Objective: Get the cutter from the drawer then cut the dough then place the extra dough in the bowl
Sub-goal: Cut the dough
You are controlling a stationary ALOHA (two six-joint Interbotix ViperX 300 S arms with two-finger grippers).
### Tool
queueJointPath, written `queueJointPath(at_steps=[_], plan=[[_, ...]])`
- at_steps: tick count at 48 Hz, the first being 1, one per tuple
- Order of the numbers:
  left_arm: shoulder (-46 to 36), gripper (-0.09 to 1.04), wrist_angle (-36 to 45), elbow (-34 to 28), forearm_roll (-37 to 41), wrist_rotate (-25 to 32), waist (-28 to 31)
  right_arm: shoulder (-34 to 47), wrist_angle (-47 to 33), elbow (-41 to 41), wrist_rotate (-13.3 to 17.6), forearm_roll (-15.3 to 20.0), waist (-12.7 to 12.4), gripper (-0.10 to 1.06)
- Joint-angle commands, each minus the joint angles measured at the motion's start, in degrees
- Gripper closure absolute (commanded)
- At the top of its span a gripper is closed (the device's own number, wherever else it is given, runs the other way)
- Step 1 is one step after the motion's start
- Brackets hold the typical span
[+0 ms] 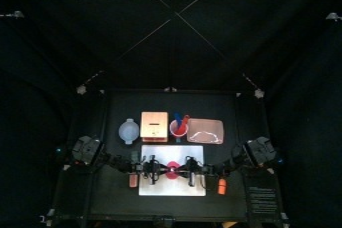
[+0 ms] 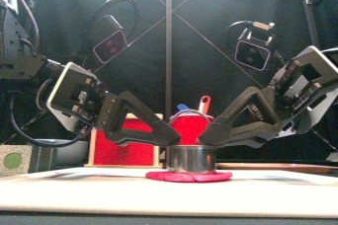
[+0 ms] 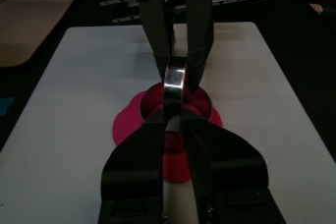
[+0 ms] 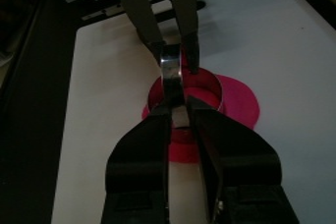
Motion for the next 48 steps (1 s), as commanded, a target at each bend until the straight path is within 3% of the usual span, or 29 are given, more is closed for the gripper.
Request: queueJointPath(at_steps=[1,48], plan=[[1.14,0.51,3.34,0.18,0.18,-1.76,-0.18,2.81,3.25,-0.35,0.62,0.35,-0.97,0.56],[1.93,0.51,7.21,-0.35,0.18,-1.76,0.0,4.13,6.77,-1.67,0.44,0.26,-1.14,0.56]])
